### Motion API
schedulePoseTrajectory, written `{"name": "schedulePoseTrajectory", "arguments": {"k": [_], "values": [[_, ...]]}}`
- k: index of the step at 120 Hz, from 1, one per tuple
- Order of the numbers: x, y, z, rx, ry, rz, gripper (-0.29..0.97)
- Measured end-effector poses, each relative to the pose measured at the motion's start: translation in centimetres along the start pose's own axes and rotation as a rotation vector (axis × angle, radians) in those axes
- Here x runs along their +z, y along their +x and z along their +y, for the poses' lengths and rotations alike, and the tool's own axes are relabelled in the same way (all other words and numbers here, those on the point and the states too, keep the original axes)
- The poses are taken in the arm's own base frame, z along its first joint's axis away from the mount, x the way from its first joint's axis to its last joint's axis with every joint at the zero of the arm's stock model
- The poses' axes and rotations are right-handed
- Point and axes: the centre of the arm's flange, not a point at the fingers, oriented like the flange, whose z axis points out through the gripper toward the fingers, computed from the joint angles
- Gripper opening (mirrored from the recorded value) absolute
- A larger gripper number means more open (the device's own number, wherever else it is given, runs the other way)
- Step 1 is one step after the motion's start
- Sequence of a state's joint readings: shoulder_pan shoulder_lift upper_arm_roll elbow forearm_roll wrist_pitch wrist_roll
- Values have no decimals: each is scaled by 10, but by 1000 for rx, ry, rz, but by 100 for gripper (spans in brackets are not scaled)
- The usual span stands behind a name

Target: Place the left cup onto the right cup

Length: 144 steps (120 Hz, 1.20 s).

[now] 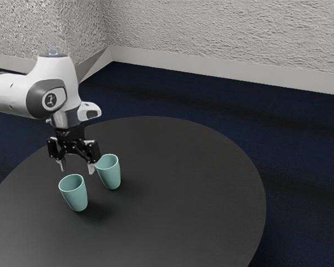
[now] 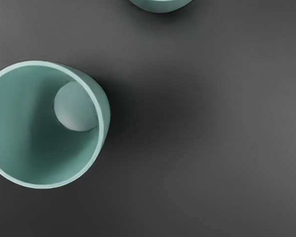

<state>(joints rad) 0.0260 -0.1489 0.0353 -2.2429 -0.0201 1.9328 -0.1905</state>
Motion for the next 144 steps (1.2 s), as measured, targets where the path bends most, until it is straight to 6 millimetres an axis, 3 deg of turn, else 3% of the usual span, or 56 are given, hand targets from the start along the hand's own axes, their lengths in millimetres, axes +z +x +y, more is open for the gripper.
{"name": "schedulePoseTrajectory", "arguments": {"k": [64, 144], "values": [[26, 15, -3, 8, 31, -46, 64], [37, 29, -11, 5, 57, -56, 63]]}}
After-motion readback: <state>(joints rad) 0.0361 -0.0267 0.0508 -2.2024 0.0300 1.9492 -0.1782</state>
